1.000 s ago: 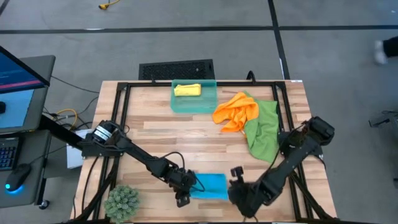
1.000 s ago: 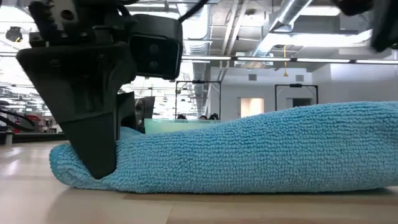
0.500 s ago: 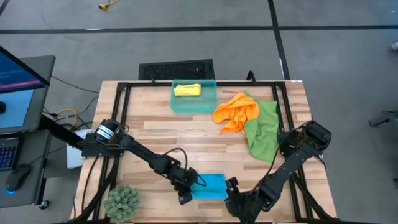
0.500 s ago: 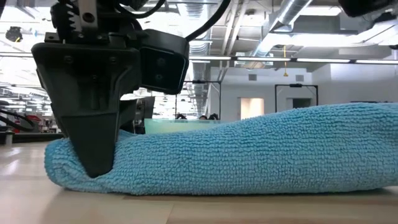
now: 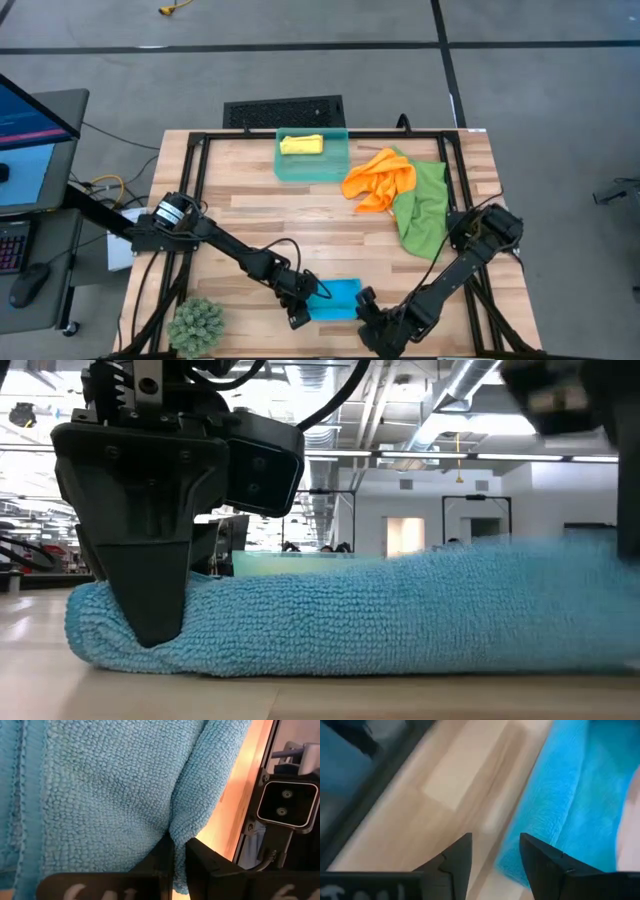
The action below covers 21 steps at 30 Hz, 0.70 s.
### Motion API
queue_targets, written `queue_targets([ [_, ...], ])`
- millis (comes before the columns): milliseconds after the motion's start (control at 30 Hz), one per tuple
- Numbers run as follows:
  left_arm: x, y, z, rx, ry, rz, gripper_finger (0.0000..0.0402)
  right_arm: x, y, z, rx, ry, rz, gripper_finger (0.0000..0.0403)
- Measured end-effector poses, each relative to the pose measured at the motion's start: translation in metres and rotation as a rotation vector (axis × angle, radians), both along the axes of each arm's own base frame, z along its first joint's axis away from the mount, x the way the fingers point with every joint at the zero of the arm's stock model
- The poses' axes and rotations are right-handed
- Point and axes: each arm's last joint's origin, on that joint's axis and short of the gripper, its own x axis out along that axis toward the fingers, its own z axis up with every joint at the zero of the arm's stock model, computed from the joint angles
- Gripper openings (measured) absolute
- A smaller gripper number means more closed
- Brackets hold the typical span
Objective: Roll microfiber towels into tight, uniform cylinder then place into a basket
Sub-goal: Roll the blue microfiber towel
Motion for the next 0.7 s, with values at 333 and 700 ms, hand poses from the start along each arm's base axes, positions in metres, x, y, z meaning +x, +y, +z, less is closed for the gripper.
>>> queue_targets([
  [333, 0.0, 0.0, 0.0, -0.011, 0.009, 0.019, 0.0016, 0.007, -0.011, -0.014, 0.009, 0.063, -0.149, 0.0173],
  [700, 0.0, 0.0, 0.0, -0.011, 0.009, 0.02, 0.0016, 0.017, -0.02, -0.02, 0.015, 0.087, -0.181, 0.0173],
])
